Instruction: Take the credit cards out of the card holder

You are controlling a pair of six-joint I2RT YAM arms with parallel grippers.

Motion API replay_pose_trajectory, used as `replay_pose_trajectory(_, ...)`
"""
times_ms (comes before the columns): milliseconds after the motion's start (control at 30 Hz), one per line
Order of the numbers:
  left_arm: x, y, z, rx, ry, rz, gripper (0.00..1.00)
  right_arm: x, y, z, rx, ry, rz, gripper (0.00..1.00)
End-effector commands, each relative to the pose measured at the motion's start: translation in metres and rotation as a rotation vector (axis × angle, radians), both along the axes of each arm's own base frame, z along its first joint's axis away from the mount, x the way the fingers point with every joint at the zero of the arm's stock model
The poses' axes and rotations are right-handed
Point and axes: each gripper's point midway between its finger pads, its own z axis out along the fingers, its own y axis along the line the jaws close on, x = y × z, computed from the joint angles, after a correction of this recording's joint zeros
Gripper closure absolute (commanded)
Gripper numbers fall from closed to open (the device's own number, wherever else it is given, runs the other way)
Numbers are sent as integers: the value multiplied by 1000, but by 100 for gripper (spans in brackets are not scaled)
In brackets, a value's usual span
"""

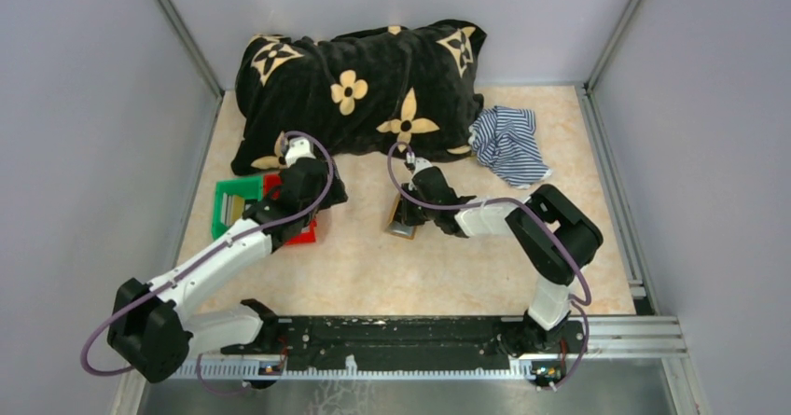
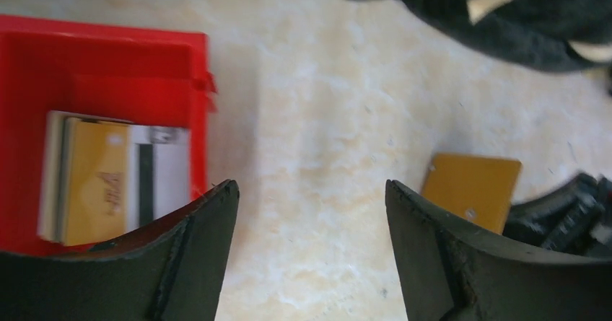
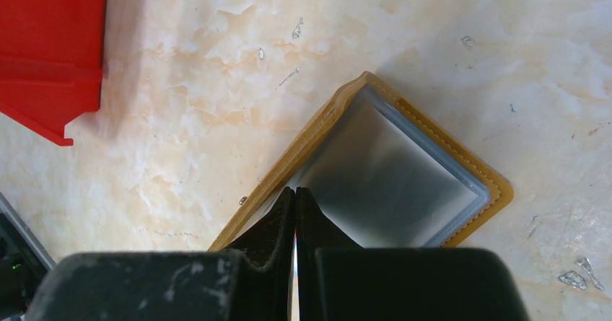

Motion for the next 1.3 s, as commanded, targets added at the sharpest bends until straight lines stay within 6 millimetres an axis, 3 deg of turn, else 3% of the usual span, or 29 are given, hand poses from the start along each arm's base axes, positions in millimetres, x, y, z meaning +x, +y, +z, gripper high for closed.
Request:
replay_pose_trajectory(0,-3,48,-1,173,40,224,25,1,-4,-11,-25,6,1,100)
replay_pose_trajectory(67,-2,55,-4,186,58,277,35,1,-3,-12,-21,9,3,100)
replay_pose_trajectory(200,3,60,-10,208,83,319,44,2,-3,-13,-22,11,3,100)
replay_pose_trajectory(467,10,82,-41,267,199,348,43,6,-9,-14,-26,10,-8,100)
replay_pose_trajectory(567,16,67,-51,214,212,278,49,6,-12,-17,-28,15,-12,100)
replay_pose_trajectory(867,24,48,-75,191,278,216,85,5,-12,-24,-28,27,-8,100)
replay_pose_trajectory(1000,32,36,-75,155,271,182,94,6,-13,-26,-30,27,-11,100)
replay_pose_trajectory(1267,53,1,-70,123,258,89,100,4,-18,-30,-28,35,-19,100)
